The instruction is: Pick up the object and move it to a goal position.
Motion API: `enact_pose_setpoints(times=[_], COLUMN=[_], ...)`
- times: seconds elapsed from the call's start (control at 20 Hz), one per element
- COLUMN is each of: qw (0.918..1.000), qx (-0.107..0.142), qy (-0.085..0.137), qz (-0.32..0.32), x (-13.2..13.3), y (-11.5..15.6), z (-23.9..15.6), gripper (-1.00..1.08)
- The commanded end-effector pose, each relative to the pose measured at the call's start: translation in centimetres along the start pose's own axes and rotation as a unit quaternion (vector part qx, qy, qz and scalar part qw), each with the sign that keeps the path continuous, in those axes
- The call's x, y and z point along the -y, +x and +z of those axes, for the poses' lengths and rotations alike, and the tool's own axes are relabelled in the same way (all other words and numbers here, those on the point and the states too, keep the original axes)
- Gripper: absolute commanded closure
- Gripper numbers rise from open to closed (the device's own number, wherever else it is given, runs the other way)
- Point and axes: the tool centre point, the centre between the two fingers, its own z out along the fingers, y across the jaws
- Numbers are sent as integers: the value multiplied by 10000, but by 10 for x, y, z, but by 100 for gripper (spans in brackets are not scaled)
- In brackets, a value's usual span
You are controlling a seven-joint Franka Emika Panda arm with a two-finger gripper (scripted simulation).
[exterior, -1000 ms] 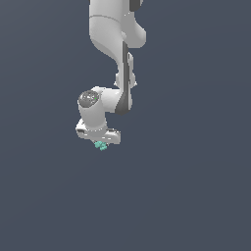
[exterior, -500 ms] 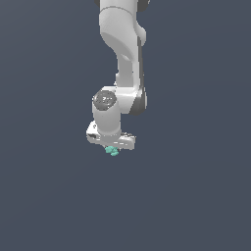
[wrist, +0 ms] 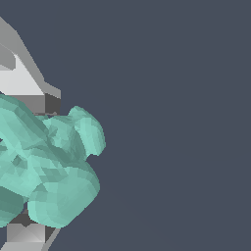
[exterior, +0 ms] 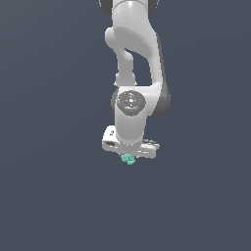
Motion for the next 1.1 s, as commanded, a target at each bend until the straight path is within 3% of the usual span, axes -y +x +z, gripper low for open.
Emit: enact_pose_setpoints(times=[0.0, 0.45, 1.05], qw=[10000, 10000, 10000], qx=[3, 5, 7], qy=[-2, 0, 2], qz=[7, 7, 6], x=[17, 59, 75], y=[9, 33, 43], z=[-8, -28, -36], gripper=[108, 108, 108])
